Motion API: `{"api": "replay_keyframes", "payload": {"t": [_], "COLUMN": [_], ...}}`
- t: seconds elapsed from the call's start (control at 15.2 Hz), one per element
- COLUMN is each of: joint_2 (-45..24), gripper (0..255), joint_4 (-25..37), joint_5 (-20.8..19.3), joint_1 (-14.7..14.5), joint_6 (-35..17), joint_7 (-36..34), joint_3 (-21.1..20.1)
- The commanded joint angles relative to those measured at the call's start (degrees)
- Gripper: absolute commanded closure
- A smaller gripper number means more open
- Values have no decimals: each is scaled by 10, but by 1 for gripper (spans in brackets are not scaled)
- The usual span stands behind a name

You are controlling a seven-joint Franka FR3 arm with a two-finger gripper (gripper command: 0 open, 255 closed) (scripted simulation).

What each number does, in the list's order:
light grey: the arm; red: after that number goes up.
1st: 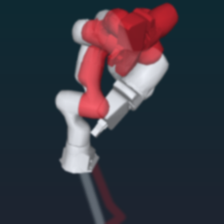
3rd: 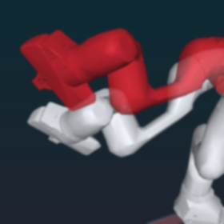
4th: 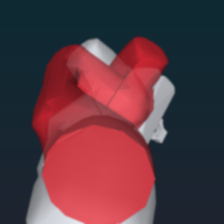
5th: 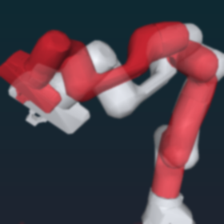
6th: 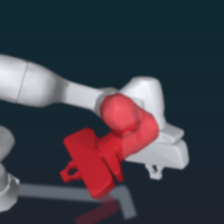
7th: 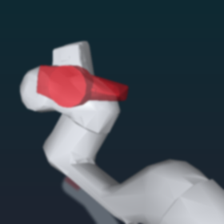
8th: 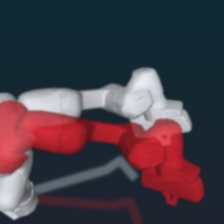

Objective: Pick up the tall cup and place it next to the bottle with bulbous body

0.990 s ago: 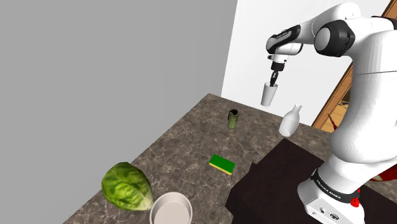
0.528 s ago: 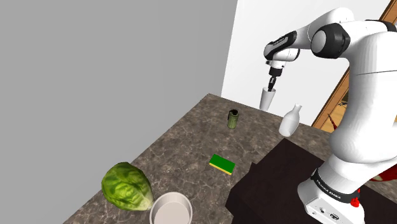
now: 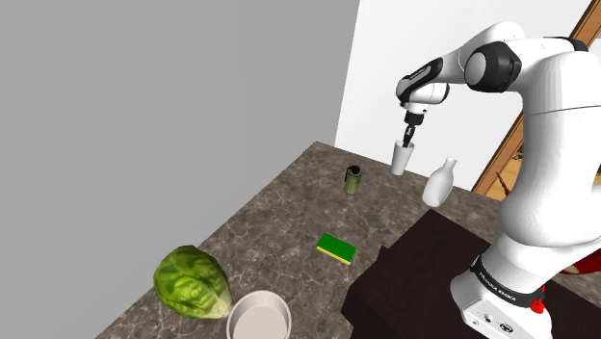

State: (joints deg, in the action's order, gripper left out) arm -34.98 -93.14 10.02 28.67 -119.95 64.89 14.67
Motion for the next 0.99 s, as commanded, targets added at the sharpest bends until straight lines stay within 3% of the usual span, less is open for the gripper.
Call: {"api": "replay_keyframes", "payload": {"t": [0.0, 0.92], "joint_2": [-11, -81], "gripper": [255, 255], "joint_4": [1, 2], "joint_5": [3, 20], "joint_1": [1, 10], "joint_6": [-10, -79], "joint_7": [1, 10], "joint_3": [-2, -15]}}
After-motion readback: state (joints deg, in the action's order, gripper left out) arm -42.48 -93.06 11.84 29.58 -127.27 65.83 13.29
